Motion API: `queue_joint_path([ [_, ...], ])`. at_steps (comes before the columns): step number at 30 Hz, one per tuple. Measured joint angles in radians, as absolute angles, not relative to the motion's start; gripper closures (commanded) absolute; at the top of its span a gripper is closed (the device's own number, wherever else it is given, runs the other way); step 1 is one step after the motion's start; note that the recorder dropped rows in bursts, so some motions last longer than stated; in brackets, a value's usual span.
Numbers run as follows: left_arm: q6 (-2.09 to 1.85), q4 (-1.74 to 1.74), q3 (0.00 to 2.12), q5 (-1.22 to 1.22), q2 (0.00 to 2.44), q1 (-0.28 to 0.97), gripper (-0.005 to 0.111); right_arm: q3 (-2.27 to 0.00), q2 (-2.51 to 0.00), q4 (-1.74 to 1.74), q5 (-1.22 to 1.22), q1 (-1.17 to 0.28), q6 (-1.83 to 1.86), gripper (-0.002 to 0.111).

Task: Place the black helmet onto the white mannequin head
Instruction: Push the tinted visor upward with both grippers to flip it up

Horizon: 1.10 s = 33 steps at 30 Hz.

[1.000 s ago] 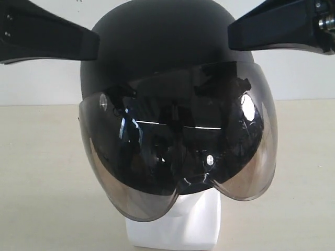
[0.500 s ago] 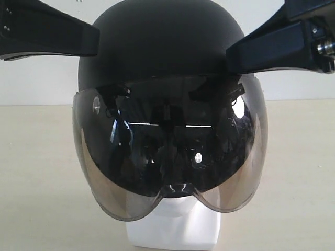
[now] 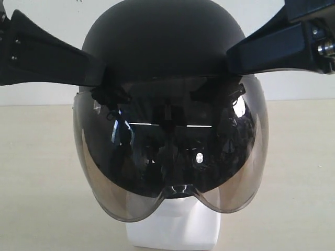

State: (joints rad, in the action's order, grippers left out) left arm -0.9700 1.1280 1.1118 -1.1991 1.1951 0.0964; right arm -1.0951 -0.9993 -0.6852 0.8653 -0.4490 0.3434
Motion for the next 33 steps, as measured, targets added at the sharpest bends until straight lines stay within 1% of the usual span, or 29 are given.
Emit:
queue_joint_path([
  [23,-0.97,1.109,1.112,-1.195,1.195,0.11,0.102,-1.095,-0.999,-0.681,0.903,-0.449,0.329,0.109],
  [33,-0.961,1.076,1.109,-1.221,1.195,0.11,0.102,-1.007,-0.991,-0.691,0.931,-0.449,0.332,0.109],
])
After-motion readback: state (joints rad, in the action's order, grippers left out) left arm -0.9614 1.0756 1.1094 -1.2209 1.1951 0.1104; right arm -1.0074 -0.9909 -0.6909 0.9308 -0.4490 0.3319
